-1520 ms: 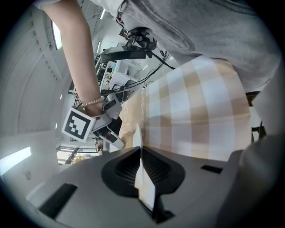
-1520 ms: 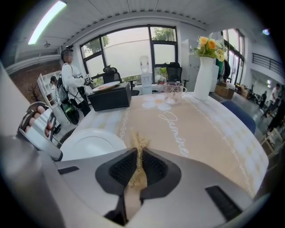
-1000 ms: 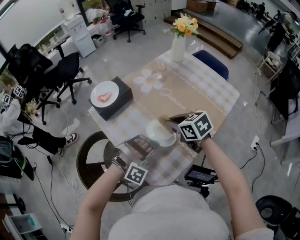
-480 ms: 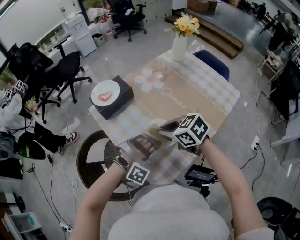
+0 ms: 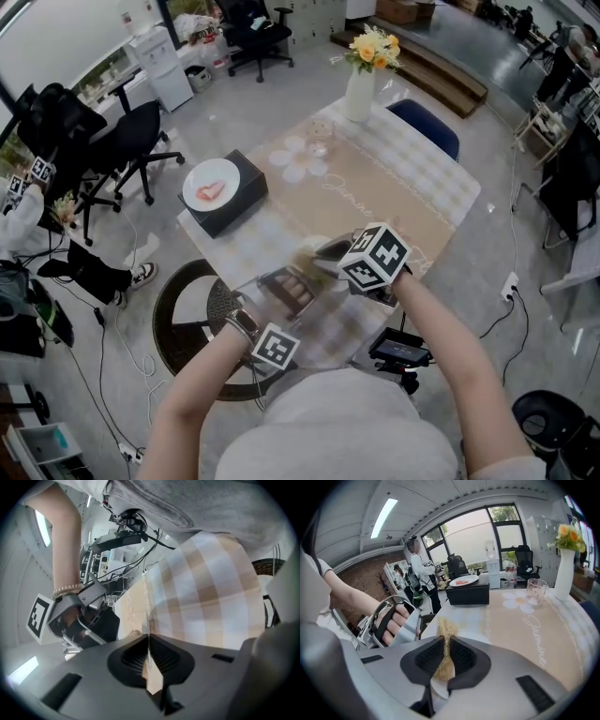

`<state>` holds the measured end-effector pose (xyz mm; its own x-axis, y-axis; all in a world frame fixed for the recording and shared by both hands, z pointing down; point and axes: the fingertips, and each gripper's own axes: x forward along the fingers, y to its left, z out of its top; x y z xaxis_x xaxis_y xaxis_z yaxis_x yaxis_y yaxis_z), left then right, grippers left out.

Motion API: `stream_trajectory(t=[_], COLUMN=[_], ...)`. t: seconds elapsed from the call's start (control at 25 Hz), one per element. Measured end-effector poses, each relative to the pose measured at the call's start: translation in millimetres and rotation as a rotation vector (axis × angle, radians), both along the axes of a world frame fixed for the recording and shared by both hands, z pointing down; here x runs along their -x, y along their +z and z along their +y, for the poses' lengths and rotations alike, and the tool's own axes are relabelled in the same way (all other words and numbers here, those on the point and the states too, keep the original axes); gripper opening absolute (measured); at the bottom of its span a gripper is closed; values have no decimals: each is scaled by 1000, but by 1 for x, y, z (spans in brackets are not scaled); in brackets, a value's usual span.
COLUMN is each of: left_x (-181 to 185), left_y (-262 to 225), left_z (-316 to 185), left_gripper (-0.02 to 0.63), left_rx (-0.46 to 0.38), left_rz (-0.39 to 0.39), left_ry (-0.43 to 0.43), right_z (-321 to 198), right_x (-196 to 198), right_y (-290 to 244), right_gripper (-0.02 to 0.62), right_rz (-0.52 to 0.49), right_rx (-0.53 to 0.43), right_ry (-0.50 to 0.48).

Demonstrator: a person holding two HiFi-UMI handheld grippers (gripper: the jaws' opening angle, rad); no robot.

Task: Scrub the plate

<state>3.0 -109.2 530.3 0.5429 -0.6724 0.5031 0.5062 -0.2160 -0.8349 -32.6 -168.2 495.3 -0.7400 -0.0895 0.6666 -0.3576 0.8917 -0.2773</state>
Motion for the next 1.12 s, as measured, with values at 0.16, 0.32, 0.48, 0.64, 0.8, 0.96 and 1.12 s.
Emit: stream_trajectory(t=[0.16,0.32,0.48,0.64,0.8,0.96,1.12], left_x=[1,0,1,1,-1,0,0], left_y=[1,3,2,2,1,3,3], left_z=[0,2,3,3,4,3,4], left_gripper=[17,17,17,17,17,17,17], left_rx=[9,12,13,13,16,18,18], left_rz=[2,2,2,-2,3,3,-1], left_ry=[-2,2,4,7,9,8,11], right_z=[-10,-25,-35,-45,-56,-65,-70], right_x=[0,-6,-11,-15,-21,-32,-41], right_y=[0,7,13,20,24,34,39], right_gripper=[41,41,41,41,41,41,41], right_rz=[-24,5,16,30,52,87,100], right_rx=[17,-6,-1,-1,-12,-7,-1], right_ry=[50,102,142,181,219,273,307])
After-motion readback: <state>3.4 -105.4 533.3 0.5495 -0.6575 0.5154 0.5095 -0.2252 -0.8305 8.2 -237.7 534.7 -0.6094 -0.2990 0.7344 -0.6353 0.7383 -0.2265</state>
